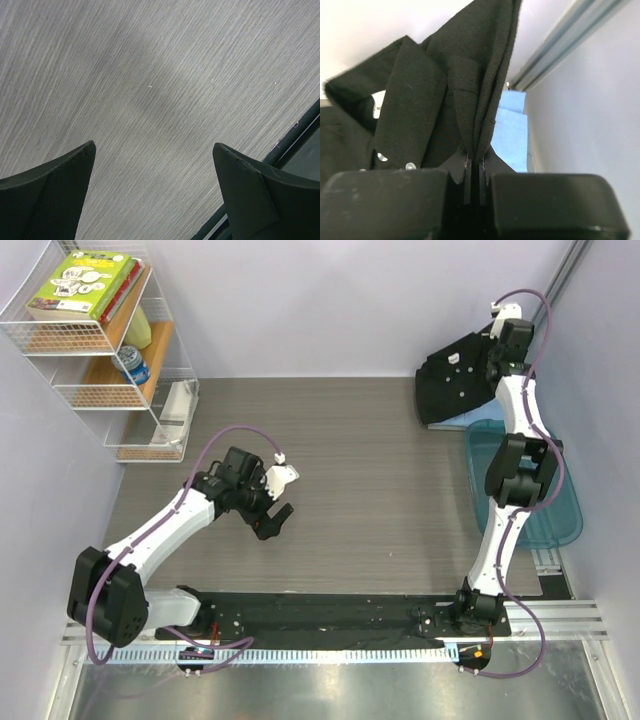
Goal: Fold and stack the long sleeve shirts
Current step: Neatly place the folded shirt to the corner
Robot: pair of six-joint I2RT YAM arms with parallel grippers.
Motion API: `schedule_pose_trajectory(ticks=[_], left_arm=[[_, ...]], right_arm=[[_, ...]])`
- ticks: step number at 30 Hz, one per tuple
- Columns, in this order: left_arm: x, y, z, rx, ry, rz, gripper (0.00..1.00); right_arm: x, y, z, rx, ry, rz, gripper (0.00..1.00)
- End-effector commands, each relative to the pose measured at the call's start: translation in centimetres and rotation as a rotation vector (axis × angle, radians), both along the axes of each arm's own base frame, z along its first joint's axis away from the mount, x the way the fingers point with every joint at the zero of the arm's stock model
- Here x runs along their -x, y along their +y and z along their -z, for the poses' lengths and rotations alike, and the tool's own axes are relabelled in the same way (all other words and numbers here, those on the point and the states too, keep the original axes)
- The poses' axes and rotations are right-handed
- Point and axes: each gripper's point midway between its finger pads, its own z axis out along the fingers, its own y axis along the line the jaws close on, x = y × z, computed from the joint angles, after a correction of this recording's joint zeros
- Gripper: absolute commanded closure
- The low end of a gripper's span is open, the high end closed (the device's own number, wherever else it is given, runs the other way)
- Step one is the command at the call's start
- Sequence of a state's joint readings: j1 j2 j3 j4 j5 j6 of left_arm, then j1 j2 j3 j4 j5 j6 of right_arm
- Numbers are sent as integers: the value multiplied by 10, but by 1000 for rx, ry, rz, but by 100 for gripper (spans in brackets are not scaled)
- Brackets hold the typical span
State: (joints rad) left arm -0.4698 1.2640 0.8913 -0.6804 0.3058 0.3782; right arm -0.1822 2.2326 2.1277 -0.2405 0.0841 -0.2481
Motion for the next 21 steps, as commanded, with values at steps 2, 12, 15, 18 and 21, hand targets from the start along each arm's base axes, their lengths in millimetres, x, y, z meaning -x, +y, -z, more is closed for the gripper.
schedule_pose_trajectory(ticks=[2,12,15,18,21], left_arm=[[-6,-3,-7,-2,-1,-3,0],[-3,1,-6,-14,9,-11,0],[-1,2,-4,-18,15,-18,0],[1,2,-4,-16,25,-21,0],[0,3,-4,-20,25,-31,0]], right_arm=[[-7,-19,-12,20,-94,13,99],[-8,-50,35,23,-62,68,99],[-10,-56,39,30,-61,71,99],[-14,-64,39,46,-90,77,99],[-15,-70,52,76,-75,93,70]])
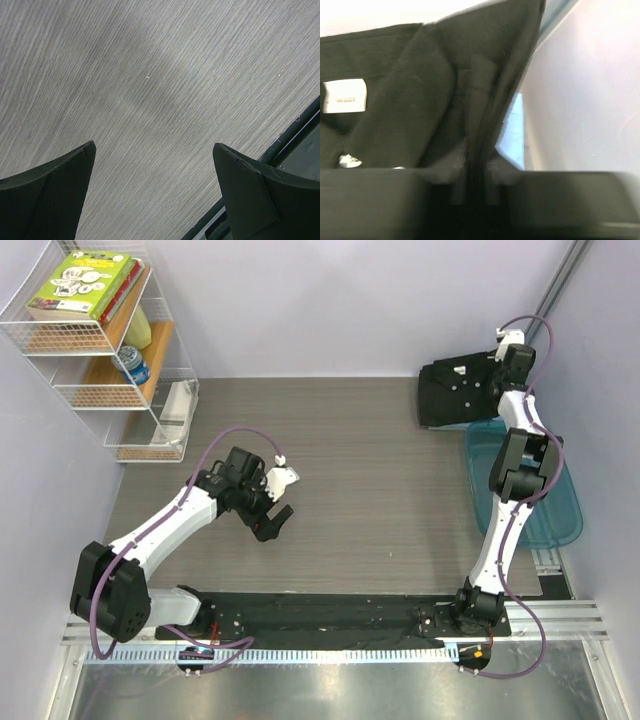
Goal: Fold and stack the long sleeve shirts
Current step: Neatly place the folded shirt to the corner
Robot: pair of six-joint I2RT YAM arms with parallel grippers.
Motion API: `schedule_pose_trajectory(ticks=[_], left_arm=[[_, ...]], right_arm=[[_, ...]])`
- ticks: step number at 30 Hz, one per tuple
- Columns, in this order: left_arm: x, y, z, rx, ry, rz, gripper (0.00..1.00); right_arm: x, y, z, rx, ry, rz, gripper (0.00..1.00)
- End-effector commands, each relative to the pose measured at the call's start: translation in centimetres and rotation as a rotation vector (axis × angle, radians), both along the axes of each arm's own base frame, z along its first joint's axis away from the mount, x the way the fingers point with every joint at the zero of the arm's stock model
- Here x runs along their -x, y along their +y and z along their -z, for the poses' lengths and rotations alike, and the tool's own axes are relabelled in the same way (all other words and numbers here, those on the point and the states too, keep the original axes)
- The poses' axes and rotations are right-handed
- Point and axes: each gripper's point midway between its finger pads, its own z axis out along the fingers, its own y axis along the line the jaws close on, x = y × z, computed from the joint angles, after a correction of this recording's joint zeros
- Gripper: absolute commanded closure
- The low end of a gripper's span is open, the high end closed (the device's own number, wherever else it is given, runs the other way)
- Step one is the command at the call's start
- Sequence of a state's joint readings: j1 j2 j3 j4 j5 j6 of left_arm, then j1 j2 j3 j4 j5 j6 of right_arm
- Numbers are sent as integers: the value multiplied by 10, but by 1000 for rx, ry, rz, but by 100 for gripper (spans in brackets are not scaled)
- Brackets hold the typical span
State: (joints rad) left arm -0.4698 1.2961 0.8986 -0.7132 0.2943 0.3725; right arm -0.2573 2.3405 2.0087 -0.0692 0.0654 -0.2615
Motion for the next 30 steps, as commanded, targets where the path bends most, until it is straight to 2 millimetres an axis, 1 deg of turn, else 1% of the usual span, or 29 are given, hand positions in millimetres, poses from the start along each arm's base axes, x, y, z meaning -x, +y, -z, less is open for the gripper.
schedule_pose_trajectory(ticks=[1,2,3,4,5,6,7,8,10,11,12,13,14,15,16,17,18,19,20,21,22,23,24,25,26,27,28,29,30], left_arm=[[-5,-1,-14,12,-25,-30,0],[-7,-1,-15,11,-27,-38,0],[-9,-2,-17,15,-34,-44,0],[-9,-3,-19,21,-25,-64,0],[-9,-3,-20,25,-19,-72,0],[-10,-3,-25,36,-18,-83,0],[-11,-4,-28,49,-10,-106,0],[-14,-2,-32,63,-16,-129,0],[-19,-3,-42,92,-18,-148,0],[-23,0,-46,106,-14,-181,0],[-27,2,-51,118,-18,-195,0],[-35,4,-64,155,-28,-223,0],[-39,4,-68,178,-18,-249,0],[-44,4,-73,198,-10,-265,0],[-55,5,-93,236,-29,-290,0],[-60,4,-99,249,-19,-313,0],[-69,4,-103,251,-9,-332,0],[-76,8,-110,255,-10,-364,0],[-90,6,-134,284,-51,-379,0],[-99,7,-134,284,-31,-409,0],[-107,9,-137,278,-30,-427,0],[-119,12,-157,276,-74,-446,0],[-124,14,-160,268,-75,-459,0],[-132,15,-156,250,-65,-471,0],[-136,18,-158,235,-74,-483,0],[-143,18,-162,234,-93,-493,0],[-145,18,-160,230,-93,-497,0],[-147,19,-159,227,-102,-497,0],[-146,22,-147,209,-88,-513,0]], right_arm=[[-10,-26,-29,116,-112,46,60],[-10,-32,-33,137,-134,70,37],[-7,-40,-34,156,-135,111,29],[-7,-43,-42,164,-151,121,22],[-6,-47,-53,170,-164,129,11],[-7,-48,-72,178,-192,128,7],[-7,-46,-85,183,-208,116,4],[-4,-44,-104,191,-228,110,0],[-2,-39,-135,191,-268,88,0],[3,-34,-161,187,-306,80,0],[6,-29,-181,184,-335,65,0],[9,-19,-186,156,-314,17,0],[12,-11,-196,121,-323,-7,0],[21,-2,-229,107,-368,-31,0],[25,15,-228,63,-329,-113,0],[30,23,-237,43,-328,-136,0],[42,33,-265,14,-368,-153,0],[51,42,-262,-24,-327,-182,0],[58,57,-270,-50,-322,-240,0],[66,66,-276,-74,-318,-268,0],[81,79,-277,-110,-277,-289,0],[90,93,-276,-149,-254,-334,0],[97,104,-266,-188,-214,-359,0],[113,120,-261,-231,-160,-379,0],[121,132,-252,-262,-122,-392,0],[129,149,-222,-317,-38,-428,0],[140,174,-202,-350,32,-464,0],[158,189,-206,-350,37,-485,0],[174,202,-149,-394,167,-478,0]])
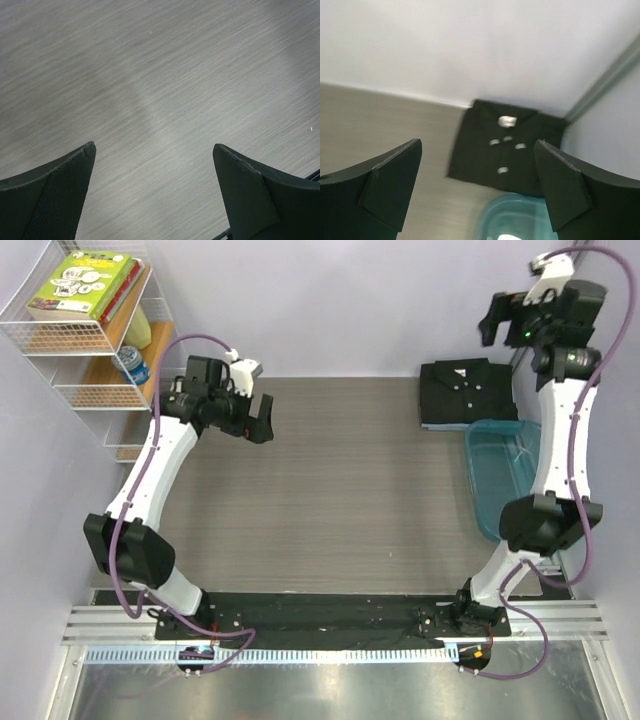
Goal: Fold and stack the long sleeve shirts
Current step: Neatly place the folded shirt to the corner
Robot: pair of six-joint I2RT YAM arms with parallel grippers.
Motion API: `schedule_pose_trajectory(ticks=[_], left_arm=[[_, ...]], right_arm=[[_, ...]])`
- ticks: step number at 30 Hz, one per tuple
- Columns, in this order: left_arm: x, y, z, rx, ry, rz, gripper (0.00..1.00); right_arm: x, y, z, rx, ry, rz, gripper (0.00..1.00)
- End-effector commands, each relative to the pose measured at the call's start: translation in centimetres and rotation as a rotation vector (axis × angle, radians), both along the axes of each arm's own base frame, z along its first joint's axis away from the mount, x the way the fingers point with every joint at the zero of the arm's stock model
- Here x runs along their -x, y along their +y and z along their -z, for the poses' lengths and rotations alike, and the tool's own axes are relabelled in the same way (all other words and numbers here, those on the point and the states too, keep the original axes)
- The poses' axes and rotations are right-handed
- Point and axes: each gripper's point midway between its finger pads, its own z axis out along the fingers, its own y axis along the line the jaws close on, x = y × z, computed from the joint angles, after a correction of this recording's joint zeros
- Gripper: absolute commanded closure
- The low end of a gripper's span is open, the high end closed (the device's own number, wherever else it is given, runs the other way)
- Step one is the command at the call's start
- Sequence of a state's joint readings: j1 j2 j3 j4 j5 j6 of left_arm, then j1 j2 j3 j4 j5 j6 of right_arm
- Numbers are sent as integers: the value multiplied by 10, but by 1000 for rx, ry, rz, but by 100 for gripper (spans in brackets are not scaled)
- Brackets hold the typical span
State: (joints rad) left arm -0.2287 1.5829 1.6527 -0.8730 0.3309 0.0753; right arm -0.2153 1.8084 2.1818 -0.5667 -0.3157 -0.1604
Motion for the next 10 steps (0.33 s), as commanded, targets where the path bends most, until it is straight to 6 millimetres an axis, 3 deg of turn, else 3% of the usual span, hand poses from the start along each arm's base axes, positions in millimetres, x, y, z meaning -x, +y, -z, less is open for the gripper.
schedule_pose_trajectory(ticks=[1,2,3,4,5,6,7,10], left_arm=[[6,9,21,-29,67,-65,0],[9,10,27,-28,69,-69,0],[6,12,35,-39,61,-83,0],[16,14,57,-66,107,-84,0],[19,16,64,-79,112,-91,0],[19,18,67,-89,99,-99,0],[28,20,83,-102,127,-98,0],[33,29,81,-146,85,-93,0]], right_arm=[[57,89,147,-128,429,-180,0],[78,116,142,-102,400,-224,0],[101,133,196,-96,512,-254,0],[111,142,207,-71,513,-262,0],[128,164,212,-42,517,-311,0],[147,168,241,-26,582,-322,0],[154,171,248,0,590,-323,0],[175,175,259,61,596,-356,0]])
